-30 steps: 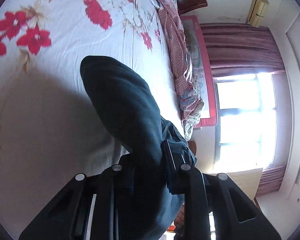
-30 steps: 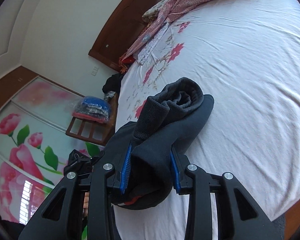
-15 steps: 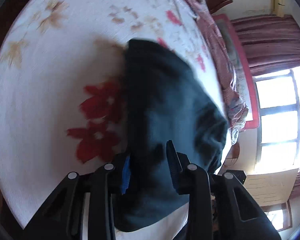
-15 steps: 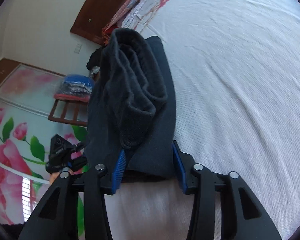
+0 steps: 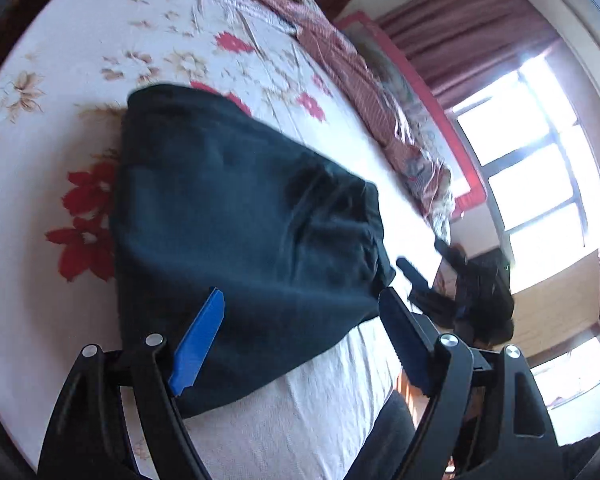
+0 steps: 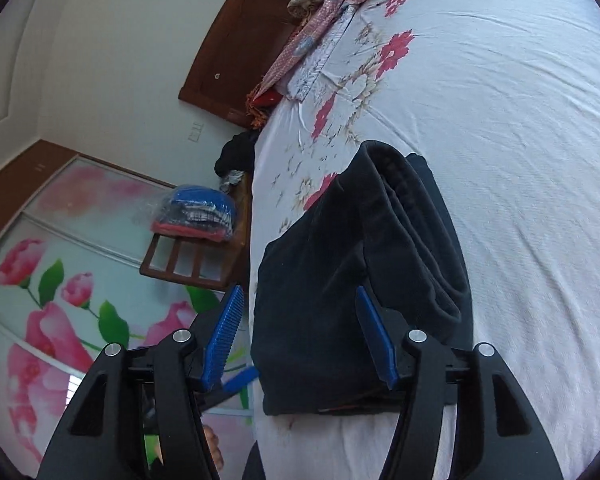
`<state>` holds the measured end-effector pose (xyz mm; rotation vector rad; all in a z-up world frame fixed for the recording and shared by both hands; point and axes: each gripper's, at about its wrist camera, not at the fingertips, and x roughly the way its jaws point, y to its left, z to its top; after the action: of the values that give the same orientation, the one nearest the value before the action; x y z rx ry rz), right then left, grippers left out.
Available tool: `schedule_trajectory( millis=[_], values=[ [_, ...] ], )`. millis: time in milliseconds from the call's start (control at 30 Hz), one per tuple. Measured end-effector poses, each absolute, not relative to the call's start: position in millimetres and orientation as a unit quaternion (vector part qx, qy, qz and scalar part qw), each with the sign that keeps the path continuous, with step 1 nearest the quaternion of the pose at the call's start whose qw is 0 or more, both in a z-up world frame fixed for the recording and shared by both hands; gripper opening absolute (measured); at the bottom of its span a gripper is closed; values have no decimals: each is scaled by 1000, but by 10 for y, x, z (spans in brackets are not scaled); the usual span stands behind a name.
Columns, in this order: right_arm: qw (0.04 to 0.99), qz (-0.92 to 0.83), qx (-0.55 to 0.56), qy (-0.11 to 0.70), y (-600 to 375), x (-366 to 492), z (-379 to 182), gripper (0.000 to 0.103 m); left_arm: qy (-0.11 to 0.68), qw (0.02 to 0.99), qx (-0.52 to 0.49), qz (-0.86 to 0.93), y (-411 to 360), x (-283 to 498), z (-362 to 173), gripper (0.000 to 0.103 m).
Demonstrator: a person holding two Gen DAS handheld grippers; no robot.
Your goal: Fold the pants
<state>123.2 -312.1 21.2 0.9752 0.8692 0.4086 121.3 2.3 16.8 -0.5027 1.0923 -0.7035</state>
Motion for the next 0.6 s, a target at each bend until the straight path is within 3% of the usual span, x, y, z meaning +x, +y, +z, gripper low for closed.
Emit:
schedule_trajectory(
  millis=[33,67,133,167,200,233,433,500,533,600],
  values=[
    [774,163,454,411,-3119,1261,91,58,522,759,-220,-321,-29,1187,58,79],
    [769,138,463,418,-3163,1255,-52,58,539,757,-203,-309,-8,1109,-87,71],
    [757,119,503,400,-3320,1115,-311,32,541,754,-205,-311,139,981,-278,53],
    [747,102,521,400,-3404,1041,-428,2,544,753,-212,-304,253,949,-347,27],
    [736,92,541,396,-3461,982,-530,0,550,747,-234,-292,382,951,-423,6],
    [726,95,558,391,-3484,937,-592,0,558,731,-270,-286,509,951,-517,3],
    [746,77,510,422,-3408,958,-305,0,562,727,-280,-276,559,902,-548,2],
    [767,92,484,411,-3312,934,-88,7,555,743,-264,-266,562,865,-381,6],
    [774,109,474,406,-3223,939,5,10,547,754,-250,-264,551,844,-262,13],
    [767,150,491,385,-3087,975,70,32,514,777,-258,-255,556,852,-39,63]
  ],
)
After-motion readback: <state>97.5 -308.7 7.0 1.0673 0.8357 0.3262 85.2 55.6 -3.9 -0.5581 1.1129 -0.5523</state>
